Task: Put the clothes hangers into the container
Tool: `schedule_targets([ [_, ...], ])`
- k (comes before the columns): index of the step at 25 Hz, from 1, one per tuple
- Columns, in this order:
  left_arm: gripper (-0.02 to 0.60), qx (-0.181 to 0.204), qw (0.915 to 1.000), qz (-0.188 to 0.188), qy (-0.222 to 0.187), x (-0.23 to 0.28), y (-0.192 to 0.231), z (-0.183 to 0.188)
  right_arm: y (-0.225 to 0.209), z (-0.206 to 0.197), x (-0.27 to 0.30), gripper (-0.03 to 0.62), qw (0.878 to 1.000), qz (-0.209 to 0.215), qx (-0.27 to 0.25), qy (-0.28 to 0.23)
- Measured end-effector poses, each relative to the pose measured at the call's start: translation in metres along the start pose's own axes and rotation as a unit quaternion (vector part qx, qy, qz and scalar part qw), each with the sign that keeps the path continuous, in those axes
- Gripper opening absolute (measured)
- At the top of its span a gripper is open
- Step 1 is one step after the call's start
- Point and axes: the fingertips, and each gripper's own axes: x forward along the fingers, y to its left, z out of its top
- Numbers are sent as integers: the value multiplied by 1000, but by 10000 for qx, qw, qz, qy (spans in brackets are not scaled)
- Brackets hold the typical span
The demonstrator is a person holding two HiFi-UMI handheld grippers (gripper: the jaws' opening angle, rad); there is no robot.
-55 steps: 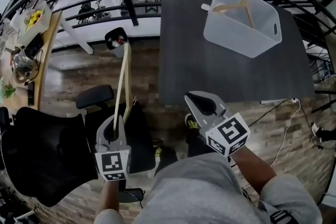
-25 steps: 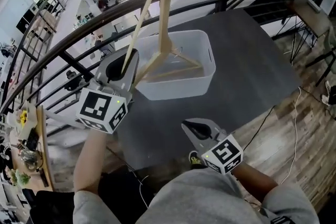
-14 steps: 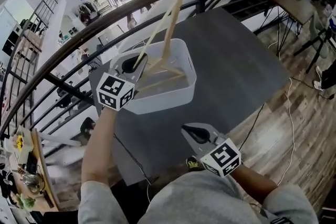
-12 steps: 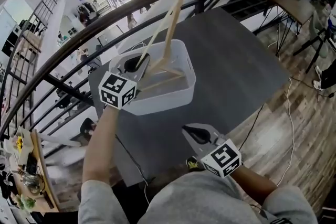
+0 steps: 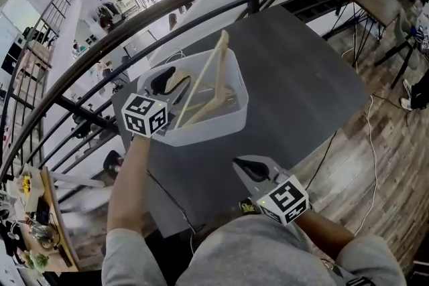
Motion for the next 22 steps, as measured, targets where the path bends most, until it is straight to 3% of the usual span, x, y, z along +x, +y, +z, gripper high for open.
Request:
schedule_targets([
  [7,222,167,9995,275,-18,-22,-19,1,-1,-4,-5,-2,9999,160,-63,2],
  [12,207,161,9961,824,-256,-71,-32,5,3,2,-5,0,9998,144,-117,-74],
  [15,168,-213,9891,1348,-553,-109,-39,10,0,9,-7,0,9998,40,-129,-127],
  [18,18,-768,9761,1880,-772,-148,-51,3,-6,13,-11,0,9997,-98,-127,-164],
  [22,11,-1030,9683,2205,-556,-176,-90,-20,-16,23,-15,0,9991,-246,-65,-337],
])
